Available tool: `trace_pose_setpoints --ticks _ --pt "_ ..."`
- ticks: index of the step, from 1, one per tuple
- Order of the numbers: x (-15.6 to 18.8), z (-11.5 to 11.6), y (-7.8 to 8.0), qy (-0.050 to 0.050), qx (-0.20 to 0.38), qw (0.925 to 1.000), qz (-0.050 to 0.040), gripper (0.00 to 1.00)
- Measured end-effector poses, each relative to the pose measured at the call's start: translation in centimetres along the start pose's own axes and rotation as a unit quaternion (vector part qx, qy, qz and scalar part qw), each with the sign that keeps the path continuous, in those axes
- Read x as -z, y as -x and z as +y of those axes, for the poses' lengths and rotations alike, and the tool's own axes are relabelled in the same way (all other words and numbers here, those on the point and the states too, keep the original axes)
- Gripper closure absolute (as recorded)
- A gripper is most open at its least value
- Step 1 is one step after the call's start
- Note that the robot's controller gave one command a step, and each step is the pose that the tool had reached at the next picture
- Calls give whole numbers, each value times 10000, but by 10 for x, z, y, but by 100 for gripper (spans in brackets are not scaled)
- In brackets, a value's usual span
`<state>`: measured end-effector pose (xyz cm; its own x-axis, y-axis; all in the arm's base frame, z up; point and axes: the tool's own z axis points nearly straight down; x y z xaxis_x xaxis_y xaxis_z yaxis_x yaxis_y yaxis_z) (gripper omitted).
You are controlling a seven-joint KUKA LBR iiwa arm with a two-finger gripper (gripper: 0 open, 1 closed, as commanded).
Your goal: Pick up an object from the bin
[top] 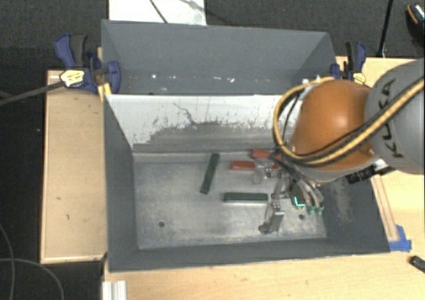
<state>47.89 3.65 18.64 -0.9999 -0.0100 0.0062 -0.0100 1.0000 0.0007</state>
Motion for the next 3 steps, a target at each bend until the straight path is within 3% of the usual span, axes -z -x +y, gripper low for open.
trace_pose_setpoints --ticks 1,2,3 --pt "-120 -21 21 -1 -563 9984 -13 0" --pt "-114 -14 96 -1 -4 10000 -67 0" --pt "-115 -14 94 2 -20 10000 -46 100"
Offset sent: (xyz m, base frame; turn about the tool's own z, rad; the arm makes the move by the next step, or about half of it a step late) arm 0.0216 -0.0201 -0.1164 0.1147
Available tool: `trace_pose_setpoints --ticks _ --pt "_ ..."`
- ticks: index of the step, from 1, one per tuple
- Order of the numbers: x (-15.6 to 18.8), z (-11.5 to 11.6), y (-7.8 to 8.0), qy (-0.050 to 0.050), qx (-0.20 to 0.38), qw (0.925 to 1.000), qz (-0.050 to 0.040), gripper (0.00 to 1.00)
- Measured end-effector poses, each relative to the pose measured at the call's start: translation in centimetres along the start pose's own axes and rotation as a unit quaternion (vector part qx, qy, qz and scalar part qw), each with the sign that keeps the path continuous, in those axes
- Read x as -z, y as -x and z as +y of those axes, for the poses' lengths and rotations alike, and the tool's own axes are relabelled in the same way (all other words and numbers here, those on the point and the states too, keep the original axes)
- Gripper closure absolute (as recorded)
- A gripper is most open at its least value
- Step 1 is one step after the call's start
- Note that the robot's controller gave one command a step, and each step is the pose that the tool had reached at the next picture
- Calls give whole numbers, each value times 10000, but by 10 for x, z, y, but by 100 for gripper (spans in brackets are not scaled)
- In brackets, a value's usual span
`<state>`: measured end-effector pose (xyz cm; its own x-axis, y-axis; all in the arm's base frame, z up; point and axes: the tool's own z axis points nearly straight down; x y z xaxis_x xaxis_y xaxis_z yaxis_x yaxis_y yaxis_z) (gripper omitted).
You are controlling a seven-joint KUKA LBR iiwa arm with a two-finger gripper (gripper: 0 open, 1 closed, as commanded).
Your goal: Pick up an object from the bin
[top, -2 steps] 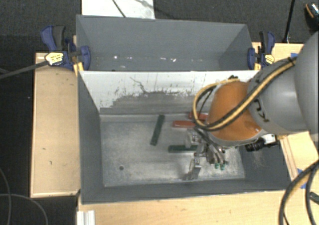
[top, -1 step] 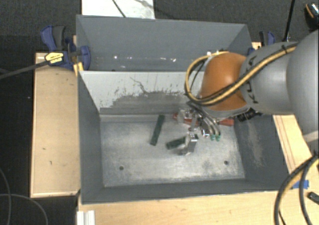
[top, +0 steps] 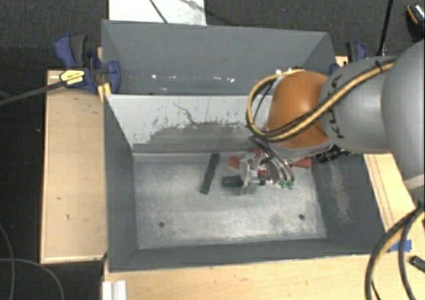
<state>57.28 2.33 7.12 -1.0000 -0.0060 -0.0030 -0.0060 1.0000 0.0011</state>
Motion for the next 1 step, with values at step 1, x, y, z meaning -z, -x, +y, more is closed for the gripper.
trace_pose_setpoints --ticks 1 --pt "168 20 11 -1 271 9996 -47 100"
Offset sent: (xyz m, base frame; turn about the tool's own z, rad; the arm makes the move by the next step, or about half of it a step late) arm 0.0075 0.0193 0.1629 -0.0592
